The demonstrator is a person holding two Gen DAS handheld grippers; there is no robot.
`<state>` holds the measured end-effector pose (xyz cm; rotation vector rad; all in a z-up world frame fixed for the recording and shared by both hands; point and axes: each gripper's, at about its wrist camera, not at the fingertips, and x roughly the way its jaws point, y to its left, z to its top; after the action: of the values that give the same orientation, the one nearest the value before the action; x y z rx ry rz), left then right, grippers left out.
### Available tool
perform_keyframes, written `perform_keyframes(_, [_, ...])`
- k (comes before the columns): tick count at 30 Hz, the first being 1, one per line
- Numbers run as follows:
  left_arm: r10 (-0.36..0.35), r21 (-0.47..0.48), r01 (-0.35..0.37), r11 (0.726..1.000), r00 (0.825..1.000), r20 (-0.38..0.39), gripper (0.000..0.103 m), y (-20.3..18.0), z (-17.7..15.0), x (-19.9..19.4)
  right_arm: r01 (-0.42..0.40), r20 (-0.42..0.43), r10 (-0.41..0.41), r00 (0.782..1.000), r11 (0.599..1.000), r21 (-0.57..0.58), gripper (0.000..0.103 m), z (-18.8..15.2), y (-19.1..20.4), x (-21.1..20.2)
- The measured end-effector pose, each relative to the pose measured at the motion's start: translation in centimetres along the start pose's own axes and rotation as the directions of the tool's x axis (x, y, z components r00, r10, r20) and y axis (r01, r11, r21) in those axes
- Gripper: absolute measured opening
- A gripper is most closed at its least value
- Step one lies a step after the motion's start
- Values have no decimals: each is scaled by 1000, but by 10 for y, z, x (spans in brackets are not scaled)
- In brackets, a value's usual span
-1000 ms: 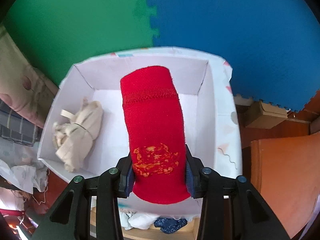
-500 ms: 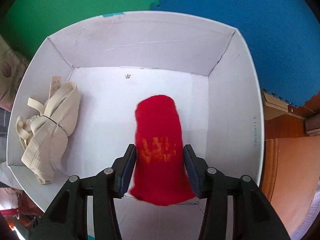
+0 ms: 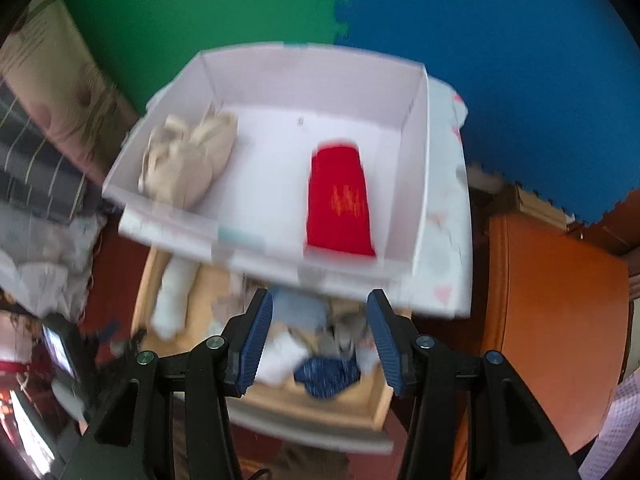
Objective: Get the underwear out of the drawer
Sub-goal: 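Reach the right tool into the drawer and grasp the dark blue lace underwear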
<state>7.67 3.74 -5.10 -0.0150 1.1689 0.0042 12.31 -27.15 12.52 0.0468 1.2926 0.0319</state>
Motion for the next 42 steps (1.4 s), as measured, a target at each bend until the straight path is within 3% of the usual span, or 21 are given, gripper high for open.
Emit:
perform_keyframes(7, [3, 4, -3, 1000, 1000, -5, 56, -2, 0, 1, -20, -137, 28, 990, 998, 54, 47, -65, -20, 49])
perform_keyframes(10, [2, 4, -2, 1000, 1000, -10, 56, -2, 0, 1, -40, -194, 58, 979, 995, 96, 47, -80, -25, 78])
perform_keyframes(16, [-8, 6, 8, 1000, 1000, -19, 56, -1, -1, 3, -5, -283, 33, 959, 995, 99, 47, -100, -21, 131])
perform_keyframes(29, [-33, -2, 33, 999, 998, -46, 56, 1, 0, 7, 50, -327, -10, 945, 992, 113, 53, -98, -26, 196])
perform_keyframes(35, [-45, -4, 45, 999, 997, -56, 56, 1, 1, 9, 69, -371, -35, 928, 994, 79, 66, -93, -25, 216])
perform_keyframes(42, [-56, -1, 56, 998, 996, -71, 56, 1, 2, 14, 82, -425, -63, 903, 996, 27, 69, -87, -17, 242])
